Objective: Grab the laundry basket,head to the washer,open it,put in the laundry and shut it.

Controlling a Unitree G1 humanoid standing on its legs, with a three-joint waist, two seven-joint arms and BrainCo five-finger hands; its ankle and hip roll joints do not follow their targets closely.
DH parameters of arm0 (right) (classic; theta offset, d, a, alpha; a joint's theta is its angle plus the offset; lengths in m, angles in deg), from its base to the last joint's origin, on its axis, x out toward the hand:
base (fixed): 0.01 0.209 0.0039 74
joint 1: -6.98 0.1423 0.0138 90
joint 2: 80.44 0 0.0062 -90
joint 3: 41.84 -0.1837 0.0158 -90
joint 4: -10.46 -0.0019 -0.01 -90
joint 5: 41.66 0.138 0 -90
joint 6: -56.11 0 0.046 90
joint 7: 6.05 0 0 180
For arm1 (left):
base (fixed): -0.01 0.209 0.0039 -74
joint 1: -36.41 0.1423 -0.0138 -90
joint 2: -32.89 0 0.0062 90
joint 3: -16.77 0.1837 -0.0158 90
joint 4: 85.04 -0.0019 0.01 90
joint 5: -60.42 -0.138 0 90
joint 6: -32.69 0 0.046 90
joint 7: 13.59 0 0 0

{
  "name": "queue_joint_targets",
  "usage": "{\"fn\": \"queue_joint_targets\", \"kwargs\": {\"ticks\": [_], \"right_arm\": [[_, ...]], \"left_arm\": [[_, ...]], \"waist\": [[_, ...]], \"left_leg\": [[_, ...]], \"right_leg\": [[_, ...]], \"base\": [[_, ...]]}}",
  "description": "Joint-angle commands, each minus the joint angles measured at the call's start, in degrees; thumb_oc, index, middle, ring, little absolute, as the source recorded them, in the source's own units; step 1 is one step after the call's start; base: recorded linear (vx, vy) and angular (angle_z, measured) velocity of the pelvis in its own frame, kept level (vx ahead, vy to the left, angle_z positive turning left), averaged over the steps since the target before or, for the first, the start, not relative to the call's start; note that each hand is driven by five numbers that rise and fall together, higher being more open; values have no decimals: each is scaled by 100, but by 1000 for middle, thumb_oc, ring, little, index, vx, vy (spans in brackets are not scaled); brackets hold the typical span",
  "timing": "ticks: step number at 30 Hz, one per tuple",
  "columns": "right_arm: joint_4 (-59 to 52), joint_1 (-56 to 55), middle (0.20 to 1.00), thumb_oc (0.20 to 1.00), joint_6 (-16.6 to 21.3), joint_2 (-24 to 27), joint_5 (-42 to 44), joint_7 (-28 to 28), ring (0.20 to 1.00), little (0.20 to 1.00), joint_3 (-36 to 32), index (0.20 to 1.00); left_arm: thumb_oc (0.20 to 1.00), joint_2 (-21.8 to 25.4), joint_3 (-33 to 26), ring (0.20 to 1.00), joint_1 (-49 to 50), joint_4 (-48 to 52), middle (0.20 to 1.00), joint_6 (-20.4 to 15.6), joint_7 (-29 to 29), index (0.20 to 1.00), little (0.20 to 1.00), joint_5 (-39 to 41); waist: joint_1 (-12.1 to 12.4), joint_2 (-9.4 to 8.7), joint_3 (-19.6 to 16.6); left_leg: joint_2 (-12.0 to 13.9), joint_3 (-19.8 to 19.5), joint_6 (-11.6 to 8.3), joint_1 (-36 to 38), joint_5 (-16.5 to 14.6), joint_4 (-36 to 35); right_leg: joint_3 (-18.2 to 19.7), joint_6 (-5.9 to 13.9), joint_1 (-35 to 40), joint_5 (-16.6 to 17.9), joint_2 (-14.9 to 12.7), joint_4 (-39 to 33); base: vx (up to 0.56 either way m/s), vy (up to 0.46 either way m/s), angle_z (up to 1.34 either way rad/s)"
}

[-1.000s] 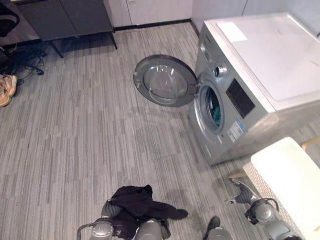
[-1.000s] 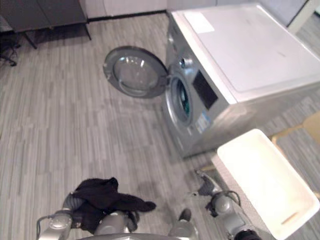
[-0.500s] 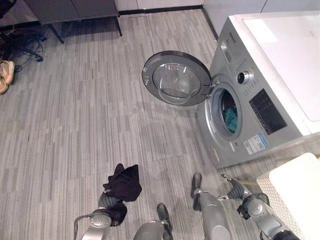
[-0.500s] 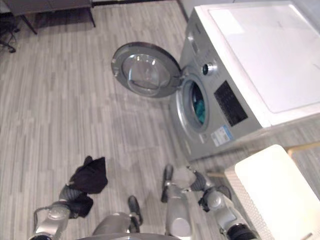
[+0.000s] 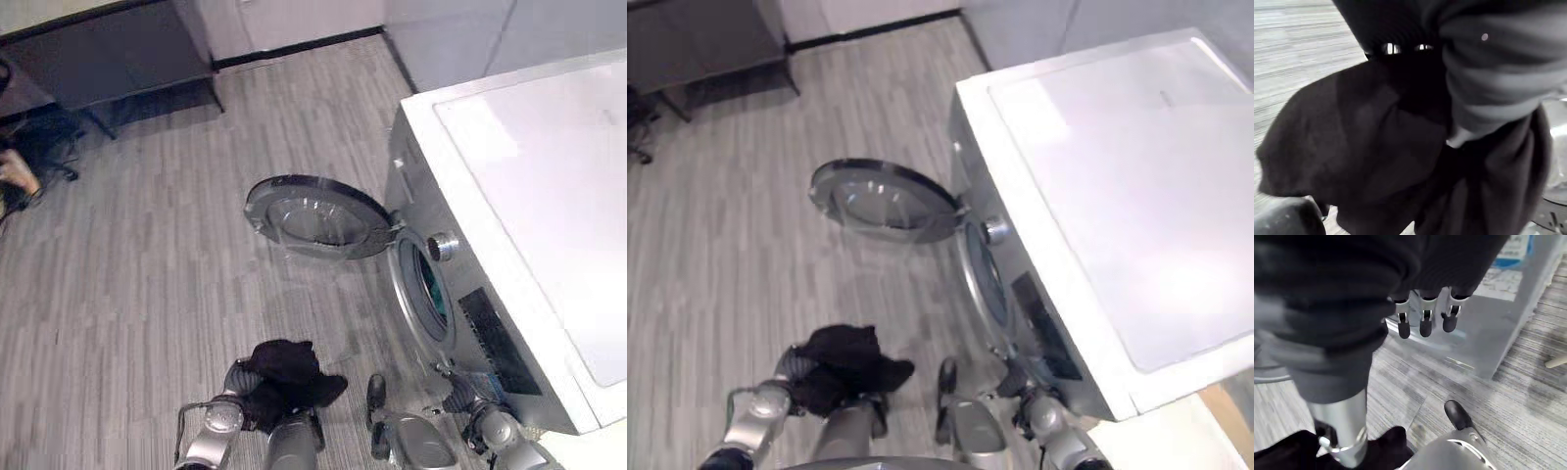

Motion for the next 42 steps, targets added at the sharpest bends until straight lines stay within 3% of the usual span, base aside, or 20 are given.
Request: {"fn": "queue_joint_targets", "kwargs": {"ticks": [1,2,4,9,10,12,14,17,18,21,23,25,27,30,31,33,34,36,38,42], "right_arm": [[99,347,1000,1000,121,532,179,239,1000,1000,-390,1000],[109,382,1000,1000,126,523,186,234,1000,1000,-388,1000],[173,384,1000,1000,151,523,87,211,1000,1000,-394,1000],[107,428,1000,1000,114,419,77,165,1000,1000,-454,1000],[58,547,1000,1000,99,371,43,121,1000,1000,-382,1000],[25,629,1000,1000,116,298,41,103,1000,1000,-360,1000],[-34,661,1000,1000,147,275,31,108,1000,1000,-364,1000],[-83,725,1000,1000,150,276,24,96,1000,1000,-339,1000],[-98,731,1000,1000,145,247,22,77,1000,1000,-318,1000],[-120,681,1000,1000,140,221,23,61,1000,1000,-326,1000],[-132,494,1000,1000,160,241,51,87,1000,1000,-431,1000],[-87,436,1000,1000,139,284,95,103,1000,1000,-513,1000],[-87,351,1000,1000,116,360,158,152,1000,1000,-643,1000],[-114,364,1000,1000,93,447,268,208,1000,1000,-701,1000],[-101,417,1000,1000,89,469,328,265,1000,1000,-708,1000],[-80,454,1000,1000,98,473,334,279,1000,1000,-697,1000],[-53,512,1000,1000,109,477,380,336,1000,1000,-702,1000],[5,555,1000,1000,131,453,461,413,1000,1000,-715,1000],[22,565,1000,1000,151,438,492,482,1000,1000,-746,1000],[6,787,1000,1000,184,273,709,715,1000,1000,-724,1000]], "left_arm": [[200,382,3,200,110,238,200,-207,135,200,200,-1],[200,378,20,200,93,262,200,-214,139,200,200,33],[200,367,32,200,127,227,200,-234,85,200,200,-1],[200,514,184,200,-14,225,200,-258,13,200,200,-179],[200,622,190,200,-19,388,200,-257,8,200,200,-187],[200,684,158,200,-68,452,200,-273,37,200,200,-169],[200,701,139,200,-77,526,200,-302,84,200,200,-222],[200,667,126,200,-106,553,200,-295,114,200,200,-172],[200,672,67,200,-98,612,200,-286,132,200,200,-150],[200,659,12,200,-54,713,200,-279,135,200,200,-146],[200,586,27,200,-10,754,200,-320,108,200,200,-172],[200,503,-2,200,-12,798,200,-330,107,200,200,-130],[200,442,-3,200,-17,940,200,-309,94,200,200,-69],[200,354,-21,200,-53,1012,200,-319,151,200,200,85],[200,241,-48,200,-121,1041,200,-360,228,200,200,249],[200,214,-51,200,-138,1072,200,-377,260,200,200,291],[200,166,-90,200,-175,1142,200,-406,352,200,200,409],[200,154,-144,200,-246,1242,200,-459,472,200,200,561],[200,106,-177,200,-260,1316,200,-511,519,200,200,698],[200,2,-142,200,-668,1600,200,-719,979,200,200,1007]], "waist": [[303,-277,-161],[313,-264,-186],[289,-193,-302],[187,-342,-382],[181,-348,-322],[228,-323,-312],[277,-319,-310],[255,-334,-360],[310,-318,-377],[304,-319,-410],[144,-352,-446],[96,-344,-430],[23,-337,-382],[71,-279,-247],[153,-231,-154],[182,-229,-118],[210,-264,-40],[262,-229,70],[256,-189,103],[163,-261,470]], "left_leg": [[-70,-866,50,-279,404,175],[-85,-1067,17,-363,458,177],[-26,-1035,45,-139,300,86],[-181,-383,246,25,-53,468],[-164,23,384,178,-233,581],[-127,399,465,370,-347,566],[-134,775,523,592,-488,597],[-156,1208,519,948,-676,478],[-127,1494,520,1118,-707,406],[-97,1726,525,1264,-739,350],[-130,1779,529,1297,-872,502],[-71,1880,454,1244,-919,766],[197,1942,330,1004,-946,1377],[378,1656,193,725,-749,1953],[197,1138,164,514,-753,1981],[78,898,188,404,-863,1896],[-90,676,238,162,-742,1590],[-144,459,199,-13,-534,1258],[-142,406,214,48,-499,998],[-276,517,432,-587,-577,1430]], "right_leg": [[201,770,43,-1091,-477,686],[335,803,66,-1102,-473,706],[530,900,127,-1200,-525,786],[892,1118,-10,-1004,-868,1047],[856,1160,-269,-901,-984,1479],[421,1130,-442,-834,-1144,1699],[-325,1034,-386,-826,-1388,1706],[-913,1035,-489,-907,-1277,1734],[-1589,1017,-584,-876,-1369,1780],[-1985,996,-591,-840,-1442,1706],[-1526,1004,-500,-891,-1205,1345],[-1459,969,-412,-876,-1124,1108],[-1374,872,-335,-879,-1049,925],[-1250,741,-283,-932,-888,844],[-1085,682,-302,-1014,-798,820],[-987,695,-324,-1037,-776,814],[-850,701,-464,-917,-801,815],[-707,740,-571,-916,-760,889],[-591,763,-743,-950,-723,1049],[-270,713,-1762,-928,-848,1926]], "base": [[402,256,-116],[329,255,-143],[335,311,-149],[167,294,-85],[17,281,-113],[37,296,-199],[62,191,-161],[94,123,-124],[116,51,-138],[66,-53,-105],[119,-119,-46],[54,-148,1],[18,-165,-25],[-19,-86,-27],[-36,-21,-36],[-63,9,-84],[-108,52,-69],[-77,72,-48],[-80,68,-46],[-147,105,-47]]}}
